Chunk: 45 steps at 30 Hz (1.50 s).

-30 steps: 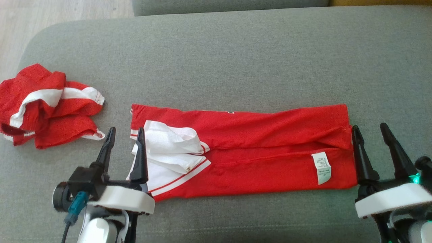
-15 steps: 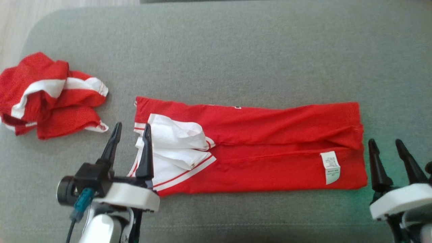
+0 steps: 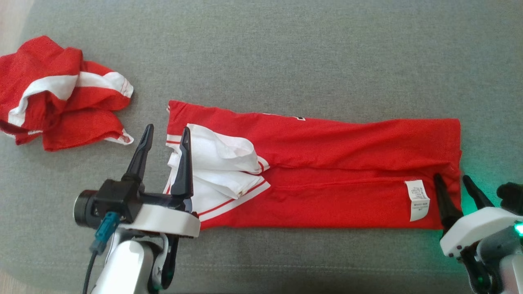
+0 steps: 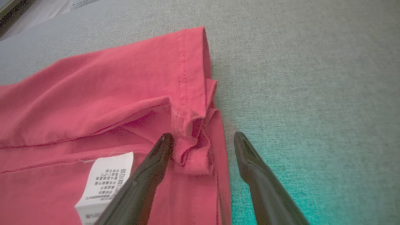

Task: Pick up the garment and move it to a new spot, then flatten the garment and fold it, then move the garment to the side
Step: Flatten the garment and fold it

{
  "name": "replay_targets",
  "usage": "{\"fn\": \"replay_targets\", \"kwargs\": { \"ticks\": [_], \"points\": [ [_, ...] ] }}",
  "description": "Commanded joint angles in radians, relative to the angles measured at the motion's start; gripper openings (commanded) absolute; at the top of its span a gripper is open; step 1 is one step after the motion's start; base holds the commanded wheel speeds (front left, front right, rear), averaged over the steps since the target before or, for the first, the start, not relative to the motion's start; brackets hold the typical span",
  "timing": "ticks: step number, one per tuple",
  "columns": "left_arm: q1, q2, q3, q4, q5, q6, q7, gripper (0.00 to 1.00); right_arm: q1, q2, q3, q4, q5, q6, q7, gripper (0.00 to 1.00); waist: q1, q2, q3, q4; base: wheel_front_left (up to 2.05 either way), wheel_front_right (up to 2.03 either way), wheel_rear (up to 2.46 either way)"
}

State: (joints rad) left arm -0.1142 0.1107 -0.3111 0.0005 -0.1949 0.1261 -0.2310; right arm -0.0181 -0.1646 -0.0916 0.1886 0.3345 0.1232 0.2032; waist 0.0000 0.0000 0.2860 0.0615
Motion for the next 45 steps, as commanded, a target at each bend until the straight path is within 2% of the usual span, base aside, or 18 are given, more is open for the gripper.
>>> {"fn": "replay_targets", "kwargs": {
  "ticks": [1,6,7,8,9,16,26,29,33,38,42,45],
  "points": [
    [-0.039,0.007,0.028,-0.021,0.007,-0.003,-0.010,1.00,-0.033,-0.009,0.016,-0.024,0.009,0.008,0.013,1.00,0.0000,0.0000,0.005,-0.003,0.00,0.00,0.00],
    [-0.048,0.007,0.028,-0.008,0.005,-0.006,-0.015,1.00,-0.038,-0.008,0.025,-0.005,0.027,0.008,0.054,1.00,0.0000,0.0000,0.007,-0.002,0.00,0.00,0.00],
    [-0.049,0.007,0.028,-0.006,0.004,-0.006,-0.016,1.00,-0.037,-0.008,0.030,-0.003,0.034,0.008,0.062,0.67,0.0000,0.0000,0.006,-0.002,0.00,0.00,0.00],
    [-0.049,0.007,0.029,-0.004,0.004,-0.005,-0.017,1.00,-0.036,-0.007,0.036,0.000,0.044,0.008,0.074,0.25,0.0000,0.0000,0.006,-0.002,0.00,0.00,0.00],
    [-0.049,0.008,0.029,-0.003,0.004,-0.005,-0.018,1.00,-0.035,-0.005,0.039,0.003,0.056,0.008,0.083,0.00,0.0000,0.0000,0.005,-0.003,0.00,0.00,0.00],
    [-0.039,0.010,0.029,0.009,0.003,0.001,-0.023,1.00,-0.006,-0.025,0.023,-0.037,0.090,0.008,0.059,0.00,0.0000,0.0000,-0.023,-0.001,0.00,0.00,0.00],
    [0.008,0.015,0.041,0.011,-0.017,0.014,-0.026,1.00,0.095,-0.071,-0.125,-0.127,0.076,0.008,0.062,0.00,0.0000,0.0000,-0.094,-0.011,0.00,0.00,0.00],
    [0.016,0.017,0.043,0.007,-0.021,0.017,-0.026,1.00,0.098,-0.077,-0.137,-0.155,0.072,0.008,0.072,0.00,0.0000,0.0000,-0.109,-0.014,0.00,0.00,0.00],
    [0.028,0.022,0.043,0.004,-0.024,0.020,-0.024,1.00,0.081,-0.046,-0.067,-0.258,0.066,0.008,0.118,0.00,0.0000,0.0000,-0.134,-0.016,0.00,0.00,0.00],
    [0.034,0.024,0.034,-0.005,-0.024,0.020,-0.020,1.00,0.045,0.048,0.090,-0.378,0.069,0.008,0.182,0.00,0.0000,0.0000,-0.149,0.000,0.00,0.00,0.00],
    [0.033,0.028,0.028,-0.010,-0.022,0.022,-0.015,1.00,-0.020,0.102,0.238,-0.348,0.124,0.008,0.171,0.00,0.0000,0.0000,-0.148,0.021,0.00,0.00,0.00],
    [0.025,0.026,0.020,-0.012,-0.020,0.021,-0.015,1.00,-0.075,0.113,0.343,-0.278,0.205,0.008,0.129,0.00,0.0000,0.0000,-0.140,0.048,0.00,0.00,0.00]
  ]
}}
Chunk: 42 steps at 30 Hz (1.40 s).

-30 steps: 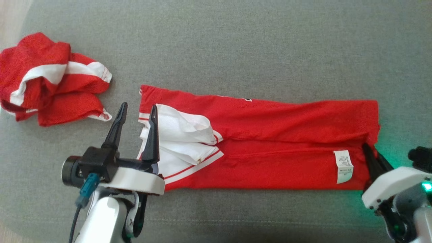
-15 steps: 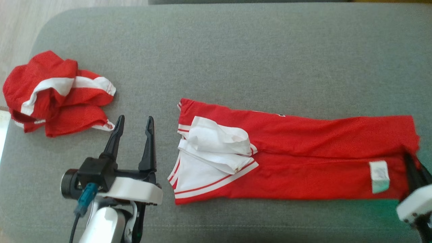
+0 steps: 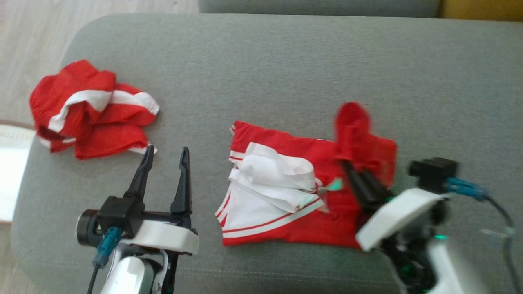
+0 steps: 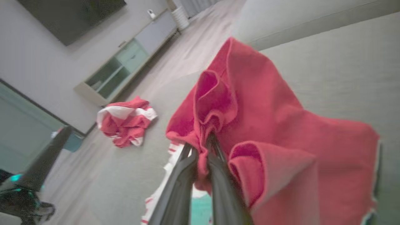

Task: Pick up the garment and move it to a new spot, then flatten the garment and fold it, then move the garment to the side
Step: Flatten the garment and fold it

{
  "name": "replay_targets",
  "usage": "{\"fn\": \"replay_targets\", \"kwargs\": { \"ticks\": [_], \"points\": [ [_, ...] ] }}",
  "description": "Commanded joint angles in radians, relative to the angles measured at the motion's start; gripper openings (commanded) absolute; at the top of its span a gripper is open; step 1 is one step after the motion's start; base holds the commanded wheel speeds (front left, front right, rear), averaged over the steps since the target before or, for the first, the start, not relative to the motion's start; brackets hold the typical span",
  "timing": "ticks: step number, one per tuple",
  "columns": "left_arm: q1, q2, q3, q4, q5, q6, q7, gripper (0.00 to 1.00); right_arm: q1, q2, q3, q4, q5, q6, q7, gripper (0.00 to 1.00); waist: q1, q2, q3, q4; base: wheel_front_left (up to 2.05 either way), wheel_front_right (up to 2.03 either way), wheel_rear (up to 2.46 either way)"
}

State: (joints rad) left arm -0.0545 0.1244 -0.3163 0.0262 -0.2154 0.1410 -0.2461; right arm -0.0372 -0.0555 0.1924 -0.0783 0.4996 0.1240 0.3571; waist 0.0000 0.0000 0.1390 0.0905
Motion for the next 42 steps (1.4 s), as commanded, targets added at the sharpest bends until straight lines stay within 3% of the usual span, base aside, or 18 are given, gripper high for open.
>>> {"fn": "replay_targets", "kwargs": {
  "ticks": [1,5,14,15,16,24,29,35,42],
  "points": [
    [-0.035,0.012,0.025,-0.038,0.000,0.006,0.000,1.00,-0.056,0.004,0.059,-0.011,0.040,0.007,-0.025,0.00,0.0000,0.0000,0.007,0.019,0.00,0.00,0.00],
    [-0.051,0.008,0.015,-0.033,-0.002,0.002,-0.002,1.00,-0.144,0.005,0.246,0.122,0.155,0.007,-0.115,0.00,0.0000,0.0000,0.031,0.059,0.00,0.00,0.00],
    [-0.068,-0.004,0.007,-0.018,-0.004,0.005,-0.008,1.00,-0.269,0.005,0.389,0.328,0.278,0.007,-0.260,0.02,0.0000,0.0000,0.068,0.088,0.00,0.00,0.00],
    [-0.070,-0.004,0.007,-0.016,-0.005,0.004,-0.009,1.00,-0.280,0.005,0.402,0.346,0.293,0.007,-0.270,0.47,0.0000,0.0000,0.070,0.089,0.00,0.00,0.00],
    [-0.072,-0.005,0.007,-0.014,-0.005,0.004,-0.010,1.00,-0.292,0.005,0.414,0.362,0.306,0.007,-0.283,1.00,0.0000,0.0000,0.072,0.089,0.00,0.00,0.00],
    [-0.079,-0.008,0.010,-0.003,-0.006,0.004,-0.013,1.00,-0.382,0.005,0.527,0.356,0.365,0.007,-0.408,1.00,0.0000,0.0000,0.072,0.078,0.00,0.00,0.00],
    [-0.073,-0.005,0.015,0.002,-0.006,0.008,-0.014,1.00,-0.411,0.005,0.505,0.273,0.316,0.007,-0.494,1.00,0.0000,0.0000,0.051,0.057,0.00,0.00,0.00],
    [-0.052,0.004,0.023,-0.002,-0.007,0.018,-0.015,1.00,-0.339,-0.060,0.286,0.198,0.138,0.007,-0.512,1.00,0.0000,0.0000,0.023,0.016,0.00,0.00,0.00],
    [-0.040,0.019,0.027,-0.011,-0.011,0.024,-0.005,1.00,-0.118,-0.099,-0.038,0.064,-0.054,0.007,-0.415,1.00,0.0000,0.0000,0.006,-0.036,0.00,0.00,0.00]
  ]
}}
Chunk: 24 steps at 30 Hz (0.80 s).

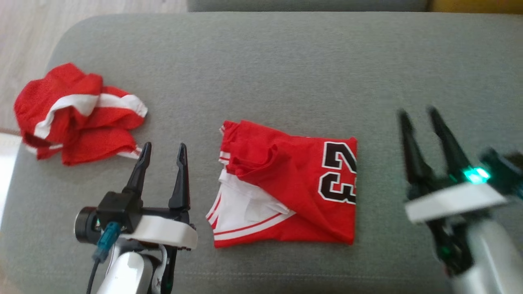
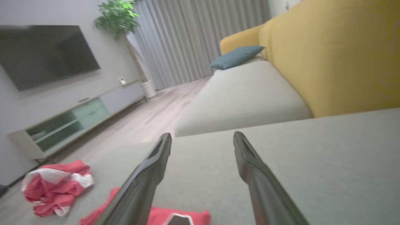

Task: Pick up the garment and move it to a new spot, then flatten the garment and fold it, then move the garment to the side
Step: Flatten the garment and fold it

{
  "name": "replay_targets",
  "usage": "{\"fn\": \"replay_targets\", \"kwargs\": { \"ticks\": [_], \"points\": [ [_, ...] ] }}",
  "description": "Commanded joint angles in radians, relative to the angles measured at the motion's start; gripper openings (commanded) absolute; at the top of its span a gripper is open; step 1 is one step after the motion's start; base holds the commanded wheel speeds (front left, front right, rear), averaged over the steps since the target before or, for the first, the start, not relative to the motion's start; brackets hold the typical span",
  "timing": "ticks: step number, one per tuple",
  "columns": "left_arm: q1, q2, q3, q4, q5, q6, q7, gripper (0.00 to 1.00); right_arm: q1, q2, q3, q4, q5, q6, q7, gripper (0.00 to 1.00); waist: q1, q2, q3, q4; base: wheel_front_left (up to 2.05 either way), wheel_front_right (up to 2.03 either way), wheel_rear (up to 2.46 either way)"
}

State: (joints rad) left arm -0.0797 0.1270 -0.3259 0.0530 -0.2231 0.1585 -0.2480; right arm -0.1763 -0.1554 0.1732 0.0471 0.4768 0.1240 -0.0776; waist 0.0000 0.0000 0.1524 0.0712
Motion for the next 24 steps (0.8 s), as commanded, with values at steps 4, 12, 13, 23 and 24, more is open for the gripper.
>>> {"fn": "replay_targets", "kwargs": {
  "ticks": [4,12,13,23,24],
  "points": [
    [-0.012,0.024,0.039,-0.043,-0.005,0.008,0.003,1.00,0.109,0.001,-0.112,-0.128,-0.087,0.007,0.072,1.00,0.0000,0.0000,-0.011,-0.034,0.00,0.00,0.00],
    [0.002,0.039,0.044,-0.054,-0.012,0.014,0.016,1.00,0.243,0.016,-0.206,-0.258,-0.136,0.007,0.158,1.00,0.0000,0.0000,-0.020,-0.066,0.00,0.00,0.00],
    [0.003,0.041,0.044,-0.055,-0.013,0.015,0.017,1.00,0.251,0.018,-0.208,-0.267,-0.137,0.007,0.163,1.00,0.0000,0.0000,-0.020,-0.068,0.00,0.00,0.00],
    [0.003,0.048,0.043,-0.059,-0.020,0.022,0.027,1.00,0.265,0.029,-0.206,-0.295,-0.147,0.007,0.184,1.00,0.0000,0.0000,-0.017,-0.071,0.00,0.00,0.00],
    [0.002,0.048,0.043,-0.060,-0.021,0.022,0.027,1.00,0.264,0.029,-0.206,-0.297,-0.147,0.007,0.185,1.00,0.0000,0.0000,-0.015,-0.070,0.00,0.00,0.00]
  ]
}}
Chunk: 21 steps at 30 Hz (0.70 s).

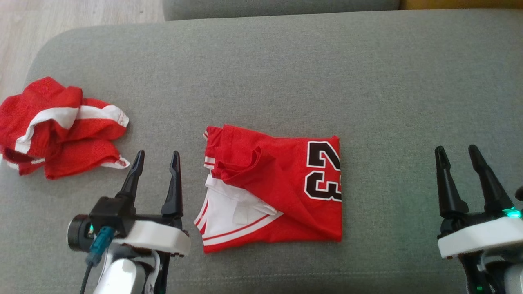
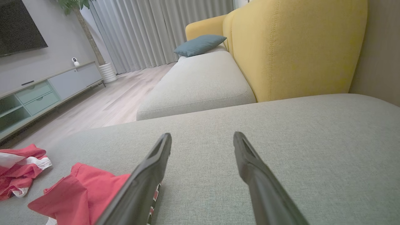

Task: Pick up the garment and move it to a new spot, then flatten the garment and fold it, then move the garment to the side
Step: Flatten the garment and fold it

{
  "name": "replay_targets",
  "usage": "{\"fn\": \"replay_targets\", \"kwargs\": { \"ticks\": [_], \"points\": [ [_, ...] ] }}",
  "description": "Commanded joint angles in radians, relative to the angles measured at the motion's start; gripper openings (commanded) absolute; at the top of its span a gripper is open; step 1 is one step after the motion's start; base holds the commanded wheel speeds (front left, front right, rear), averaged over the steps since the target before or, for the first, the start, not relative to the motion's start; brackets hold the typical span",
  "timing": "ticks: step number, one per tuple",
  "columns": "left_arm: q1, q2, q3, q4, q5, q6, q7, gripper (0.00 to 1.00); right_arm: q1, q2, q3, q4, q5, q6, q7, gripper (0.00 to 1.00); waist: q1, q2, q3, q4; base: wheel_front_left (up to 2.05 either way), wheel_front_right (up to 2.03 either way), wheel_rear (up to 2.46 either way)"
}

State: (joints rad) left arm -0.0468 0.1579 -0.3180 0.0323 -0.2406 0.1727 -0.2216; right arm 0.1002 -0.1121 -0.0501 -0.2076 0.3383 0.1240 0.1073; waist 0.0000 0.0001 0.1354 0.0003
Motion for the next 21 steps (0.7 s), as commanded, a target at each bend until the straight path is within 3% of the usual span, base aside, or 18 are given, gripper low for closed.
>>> {"fn": "replay_targets", "kwargs": {
  "ticks": [1,3,4,5,11,16,21],
  "points": [
    [-0.032,0.018,0.034,-0.040,-0.003,0.008,0.001,1.00,-0.014,-0.014,0.017,-0.043,-0.011,0.007,0.001,1.00,0.0000,-0.0001,0.004,0.002,0.00,0.00,0.00],
    [-0.036,0.019,0.033,-0.042,-0.003,0.009,0.001,1.00,-0.020,-0.013,0.018,-0.042,-0.013,0.007,0.002,1.00,0.0000,-0.0001,0.010,0.005,0.00,0.00,0.00],
    [-0.039,0.020,0.032,-0.043,-0.003,0.010,0.001,1.00,-0.024,-0.014,0.024,-0.037,-0.011,0.007,0.008,0.36,0.0000,-0.0001,0.014,0.007,0.00,0.00,0.00],
    [-0.042,0.020,0.032,-0.044,-0.002,0.010,0.001,1.00,-0.032,-0.016,0.035,-0.030,-0.007,0.007,0.011,0.00,0.0000,-0.0001,0.019,0.009,0.00,0.00,0.00],
    [-0.069,0.019,0.025,-0.046,-0.001,0.007,-0.003,1.00,-0.128,-0.038,0.199,0.084,0.040,0.007,0.013,0.00,0.0000,-0.0001,0.052,0.025,0.00,0.00,0.00],
    [-0.092,0.011,0.014,-0.038,0.000,0.003,-0.008,1.00,-0.238,-0.019,0.383,0.261,0.097,0.007,-0.015,0.00,0.0000,-0.0001,0.076,0.051,0.00,0.00,0.00],
    [-0.107,0.003,0.011,-0.032,-0.001,0.004,-0.016,1.00,-0.337,0.008,0.500,0.443,0.154,0.007,-0.059,0.00,0.0000,-0.0001,0.095,0.076,0.00,0.00,0.00]
  ]
}}
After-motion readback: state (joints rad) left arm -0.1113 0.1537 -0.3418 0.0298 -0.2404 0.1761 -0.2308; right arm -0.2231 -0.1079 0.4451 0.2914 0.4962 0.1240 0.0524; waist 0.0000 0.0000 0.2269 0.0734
